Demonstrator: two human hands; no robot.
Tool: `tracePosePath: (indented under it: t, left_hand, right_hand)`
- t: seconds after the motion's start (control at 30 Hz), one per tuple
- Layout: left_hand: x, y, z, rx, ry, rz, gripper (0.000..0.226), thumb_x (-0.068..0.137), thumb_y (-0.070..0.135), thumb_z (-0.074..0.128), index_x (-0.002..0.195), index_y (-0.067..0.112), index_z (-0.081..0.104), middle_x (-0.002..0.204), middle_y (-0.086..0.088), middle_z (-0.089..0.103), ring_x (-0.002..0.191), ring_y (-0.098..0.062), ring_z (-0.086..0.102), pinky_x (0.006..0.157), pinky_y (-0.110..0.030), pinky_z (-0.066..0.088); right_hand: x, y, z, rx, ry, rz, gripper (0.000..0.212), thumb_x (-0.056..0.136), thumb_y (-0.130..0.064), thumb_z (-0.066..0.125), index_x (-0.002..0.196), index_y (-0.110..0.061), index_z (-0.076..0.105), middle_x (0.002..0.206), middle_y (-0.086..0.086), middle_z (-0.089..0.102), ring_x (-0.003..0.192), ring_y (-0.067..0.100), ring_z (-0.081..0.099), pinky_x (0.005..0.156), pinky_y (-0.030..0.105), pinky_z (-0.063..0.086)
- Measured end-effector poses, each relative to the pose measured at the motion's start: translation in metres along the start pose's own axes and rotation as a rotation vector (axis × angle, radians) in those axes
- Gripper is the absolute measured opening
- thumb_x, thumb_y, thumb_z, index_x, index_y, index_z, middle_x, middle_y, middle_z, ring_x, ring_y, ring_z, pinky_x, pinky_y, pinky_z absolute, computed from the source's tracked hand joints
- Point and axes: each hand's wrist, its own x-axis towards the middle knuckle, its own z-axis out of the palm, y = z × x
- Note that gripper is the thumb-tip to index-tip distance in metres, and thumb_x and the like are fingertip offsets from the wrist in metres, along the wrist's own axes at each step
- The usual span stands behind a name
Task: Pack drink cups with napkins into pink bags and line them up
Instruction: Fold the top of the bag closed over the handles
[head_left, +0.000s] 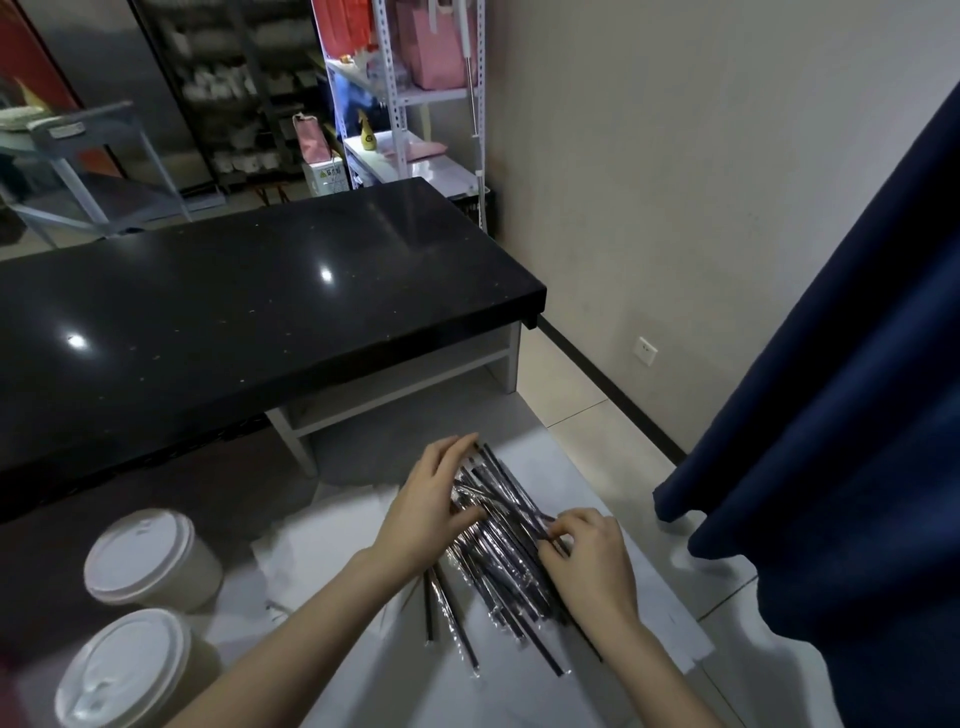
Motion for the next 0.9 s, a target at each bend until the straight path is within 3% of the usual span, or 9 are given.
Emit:
tracePosePath:
  t: [0.1,0.2,0.33,0.5,0.63,0.73,0.9]
  left_hand:
    - [-0.009,-0.005,-0.013,-0.097,0.012,0.022,0.092,0.079,0.026,0.077,0.145,0.050,0.017,0.141,0.019,0.028,0.117,0.001,0.042,0.091,-0.013,0.037]
    - [-0.017,-0.015,-0.033,-0.173,0.028,0.012,0.093,0.077,0.021,0.079,0.142,0.055,0.022,0.135,0.023,0.032,0.116,0.001,0.047,0.096,-0.016,0.041]
    - [-0.038,-0.028,-0.060,-0.144,0.031,-0.001,0.079,0.078,0.021,0.078,0.140,0.045,0.035,0.131,0.018,0.040,0.105,0.002,0.054,0.093,-0.026,0.049]
    - [-0.077,-0.039,-0.103,-0.106,0.129,0.039,0.056,0.078,0.015,0.077,0.127,0.031,0.056,0.123,0.011,0.049,0.098,-0.003,0.054,0.081,-0.014,0.046]
    - [-0.123,-0.048,-0.169,-0.089,0.298,0.032,0.033,0.082,0.013,0.075,0.112,0.023,0.066,0.104,0.008,0.055,0.085,-0.002,0.060,0.076,-0.010,0.046]
    - [-0.170,-0.057,-0.226,0.004,0.380,0.028,0.026,0.084,0.014,0.072,0.108,0.022,0.068,0.099,0.009,0.056,0.085,-0.004,0.060,0.077,-0.014,0.049]
    - [-0.261,-0.083,-0.313,0.165,0.490,-0.080,0.020,0.085,0.018,0.071,0.105,0.021,0.069,0.094,0.006,0.057,0.083,-0.012,0.061,0.076,-0.036,0.052]
  right_hand:
    - [-0.004,-0.007,0.000,0.046,-0.016,-0.063,0.006,0.082,-0.021,0.069,0.088,-0.020,0.071,0.110,-0.016,0.052,0.103,0.005,0.042,0.083,0.019,0.039]
    - [-0.008,-0.022,0.000,0.037,-0.080,-0.108,0.007,0.083,-0.025,0.066,0.090,-0.026,0.069,0.101,-0.015,0.061,0.097,0.008,0.051,0.077,0.022,0.040]
    - [-0.017,-0.052,0.000,-0.071,-0.103,-0.145,0.012,0.078,-0.028,0.065,0.088,-0.028,0.071,0.088,-0.008,0.070,0.087,0.019,0.062,0.075,0.029,0.047]
    - [-0.035,-0.103,0.003,0.056,-0.173,-0.212,0.005,0.079,-0.026,0.070,0.082,-0.030,0.069,0.080,-0.013,0.070,0.080,0.009,0.065,0.074,0.029,0.051]
    - [-0.050,-0.163,0.000,0.140,-0.225,-0.343,0.010,0.079,-0.023,0.075,0.087,-0.029,0.072,0.077,-0.018,0.069,0.077,-0.003,0.063,0.073,0.014,0.050]
    - [-0.066,-0.221,0.004,0.216,-0.297,-0.485,0.016,0.078,-0.018,0.078,0.084,-0.032,0.070,0.076,-0.018,0.069,0.079,-0.010,0.061,0.068,0.003,0.044]
    - [-0.106,-0.323,0.036,0.246,-0.434,-0.697,0.026,0.082,-0.016,0.074,0.102,-0.031,0.068,0.089,-0.018,0.068,0.088,-0.011,0.061,0.075,0.004,0.046]
